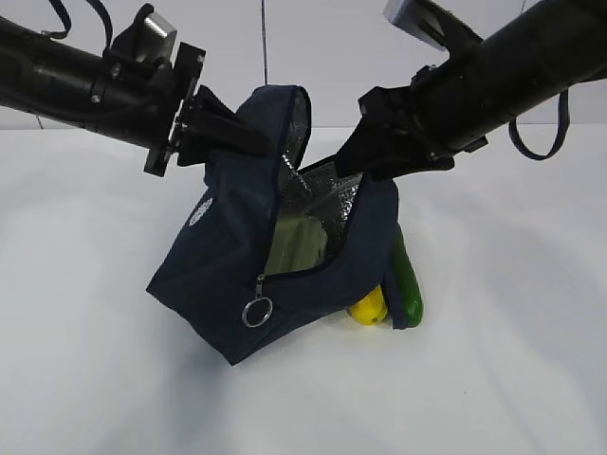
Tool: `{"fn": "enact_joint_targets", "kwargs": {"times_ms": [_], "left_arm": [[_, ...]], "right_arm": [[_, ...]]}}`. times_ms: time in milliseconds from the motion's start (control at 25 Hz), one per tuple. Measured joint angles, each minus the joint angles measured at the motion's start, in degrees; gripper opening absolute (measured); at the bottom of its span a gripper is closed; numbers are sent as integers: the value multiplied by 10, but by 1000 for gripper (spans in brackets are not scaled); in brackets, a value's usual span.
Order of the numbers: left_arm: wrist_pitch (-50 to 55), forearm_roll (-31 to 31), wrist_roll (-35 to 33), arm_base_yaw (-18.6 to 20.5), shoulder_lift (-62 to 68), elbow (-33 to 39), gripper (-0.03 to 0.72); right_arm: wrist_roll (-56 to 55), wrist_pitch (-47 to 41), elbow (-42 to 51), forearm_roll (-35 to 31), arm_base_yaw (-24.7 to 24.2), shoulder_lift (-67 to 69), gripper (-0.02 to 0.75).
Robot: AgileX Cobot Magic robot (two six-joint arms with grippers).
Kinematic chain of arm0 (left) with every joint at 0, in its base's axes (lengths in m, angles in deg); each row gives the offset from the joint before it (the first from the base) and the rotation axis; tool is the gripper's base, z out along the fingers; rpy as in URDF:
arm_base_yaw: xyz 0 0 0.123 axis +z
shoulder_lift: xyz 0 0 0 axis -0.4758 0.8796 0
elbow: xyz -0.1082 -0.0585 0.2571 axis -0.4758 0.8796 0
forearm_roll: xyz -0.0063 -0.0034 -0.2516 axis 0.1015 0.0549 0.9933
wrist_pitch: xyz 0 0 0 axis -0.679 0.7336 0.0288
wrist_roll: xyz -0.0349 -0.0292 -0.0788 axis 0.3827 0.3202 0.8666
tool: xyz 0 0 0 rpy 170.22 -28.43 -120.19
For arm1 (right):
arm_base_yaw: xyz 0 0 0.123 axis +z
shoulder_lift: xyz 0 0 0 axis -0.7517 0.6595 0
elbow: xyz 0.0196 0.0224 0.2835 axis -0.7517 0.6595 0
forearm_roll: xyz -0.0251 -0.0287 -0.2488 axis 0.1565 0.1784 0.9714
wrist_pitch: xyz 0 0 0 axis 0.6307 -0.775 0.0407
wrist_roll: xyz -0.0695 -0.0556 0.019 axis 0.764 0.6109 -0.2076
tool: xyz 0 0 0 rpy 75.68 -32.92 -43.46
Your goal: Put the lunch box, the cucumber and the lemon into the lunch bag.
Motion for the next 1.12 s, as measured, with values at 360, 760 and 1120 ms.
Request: {"fn": "enact_joint_targets", "kwargs": {"times_ms": [360,760,1120], "left_arm": [[6,-68,22,60,0,0,2],[9,-199,104,97,0,-1,2],[20,-284,158,99,0,-3,1]], "right_arm": [[-92,-21,-5,125,0,-10,407],[-229,-25,-5,257,0,-10,407],[-259,-26,-5,312,0,-2,410]]}}
